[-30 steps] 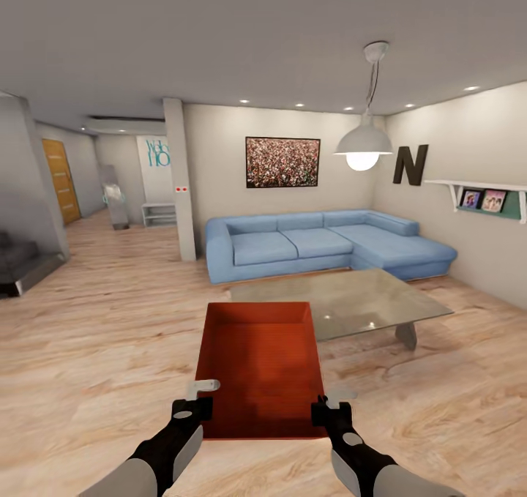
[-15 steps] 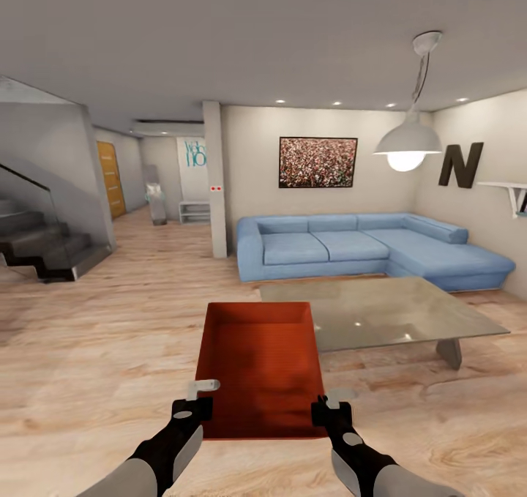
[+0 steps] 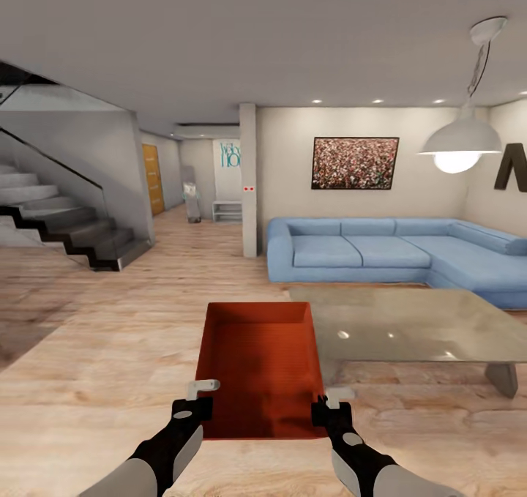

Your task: Move the two storage containers from the living room to the garage. In the garage, place one container on the floor and stack the other container on top of it (either order is fine).

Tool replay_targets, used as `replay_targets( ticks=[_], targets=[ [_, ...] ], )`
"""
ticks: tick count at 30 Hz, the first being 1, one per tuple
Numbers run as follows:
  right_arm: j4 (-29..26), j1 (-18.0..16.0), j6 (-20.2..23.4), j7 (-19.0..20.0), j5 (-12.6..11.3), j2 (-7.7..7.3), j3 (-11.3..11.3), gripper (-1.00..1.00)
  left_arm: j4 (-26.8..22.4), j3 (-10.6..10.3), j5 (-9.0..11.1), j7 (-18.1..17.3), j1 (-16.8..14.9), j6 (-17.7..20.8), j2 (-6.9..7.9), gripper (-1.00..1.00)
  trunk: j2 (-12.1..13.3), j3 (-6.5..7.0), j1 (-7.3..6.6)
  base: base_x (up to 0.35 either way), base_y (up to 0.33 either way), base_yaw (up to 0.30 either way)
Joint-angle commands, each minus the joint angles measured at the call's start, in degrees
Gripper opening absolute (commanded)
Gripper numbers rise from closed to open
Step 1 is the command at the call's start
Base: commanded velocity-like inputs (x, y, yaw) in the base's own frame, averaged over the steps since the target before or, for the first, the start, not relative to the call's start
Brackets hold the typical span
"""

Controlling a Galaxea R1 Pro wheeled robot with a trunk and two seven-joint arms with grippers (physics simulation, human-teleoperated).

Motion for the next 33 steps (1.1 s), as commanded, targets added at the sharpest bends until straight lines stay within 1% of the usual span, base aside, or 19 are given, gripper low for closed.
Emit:
replay_targets(
  ticks=[1, 33],
  targets=[
    [-0.2, 0.0, -0.2, 0.1, 0.2, 0.00, -0.4, -1.00, -0.1, 2.7, 0.0, 0.8, -0.1, 0.4, 0.05, -1.00, -0.1, -0.06, 0.01, 0.000, 0.000, 0.300],
    [-0.2, 0.0, -0.2, 0.1, 0.2, 0.00, -0.4, -1.00, -0.1, 2.7, 0.0, 0.8, 0.0, 0.4, 0.05, -1.00, -0.1, 0.73, 0.01, 0.000, 0.000, 0.298]
  ],
)
